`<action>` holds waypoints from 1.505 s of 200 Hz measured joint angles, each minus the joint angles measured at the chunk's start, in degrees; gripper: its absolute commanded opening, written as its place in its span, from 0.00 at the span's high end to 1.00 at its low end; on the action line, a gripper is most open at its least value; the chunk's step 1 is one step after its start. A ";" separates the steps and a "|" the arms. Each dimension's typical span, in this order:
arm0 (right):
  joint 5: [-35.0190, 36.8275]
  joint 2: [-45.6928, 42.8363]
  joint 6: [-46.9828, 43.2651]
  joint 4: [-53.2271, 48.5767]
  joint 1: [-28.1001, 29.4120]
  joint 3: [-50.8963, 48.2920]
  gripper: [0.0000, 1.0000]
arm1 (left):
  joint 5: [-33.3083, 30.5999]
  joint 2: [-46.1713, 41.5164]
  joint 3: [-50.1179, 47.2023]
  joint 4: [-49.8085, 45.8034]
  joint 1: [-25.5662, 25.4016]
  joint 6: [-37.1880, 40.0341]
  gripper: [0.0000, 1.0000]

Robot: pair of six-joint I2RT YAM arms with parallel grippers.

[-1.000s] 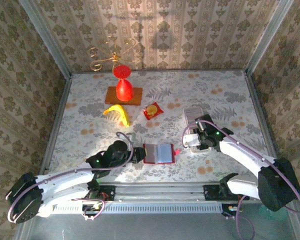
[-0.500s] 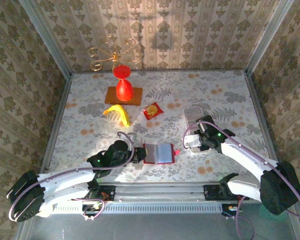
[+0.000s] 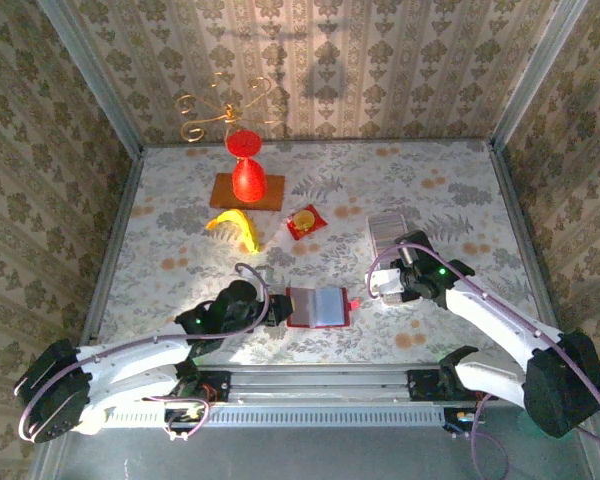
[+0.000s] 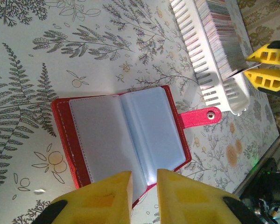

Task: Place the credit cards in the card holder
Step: Pick up the credit card from the storage box, then insert the credit card into the card slot.

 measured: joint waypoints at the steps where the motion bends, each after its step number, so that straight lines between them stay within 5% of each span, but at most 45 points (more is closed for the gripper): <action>1: 0.00 -0.09 0.00 -0.04 0.04 0.00 0.82 | 0.00 0.00 0.00 0.02 0.00 0.00 0.81; 58: -0.02 -3.19 0.24 -2.58 0.96 -0.09 0.91 | 0.17 0.00 0.00 -0.11 -0.07 -0.04 0.81; 76: -0.02 -4.37 0.76 -4.55 1.68 -0.11 1.00 | 0.13 -0.02 0.15 -1.38 -0.07 -0.26 0.72; 108: -0.07 -6.95 3.50 -7.98 4.17 0.11 1.00 | -0.31 -0.09 0.81 -4.11 0.07 -0.61 0.55; 149: -2.56 -8.04 12.70 -16.74 7.52 5.27 1.00 | -0.96 -0.74 3.37 -8.94 0.33 -0.63 0.62; 166: -4.02 -8.50 18.38 -19.26 8.37 8.90 1.00 | -3.30 -1.95 5.57 -13.44 0.33 -0.81 0.57; 175: -4.68 -9.25 22.80 -19.76 9.03 10.51 1.00 | -4.96 -2.73 6.93 -16.61 0.33 -0.92 0.49; 188: -5.07 -10.64 29.64 -19.45 9.97 12.04 1.00 | -7.72 -3.45 9.29 -21.49 0.33 -1.88 0.50; 220: -2.38 -12.46 54.31 -16.81 11.30 14.58 1.00 | -12.46 -4.00 14.58 -30.56 0.33 -2.82 0.77; 258: -9.07 -8.66 84.11 -13.44 11.37 17.00 1.00 | -9.66 -3.74 12.85 -26.01 0.33 -2.43 0.95; 301: -19.26 -4.74 112.80 2.27 13.79 5.31 1.00 | -4.74 2.12 12.44 -20.00 0.52 -1.86 0.99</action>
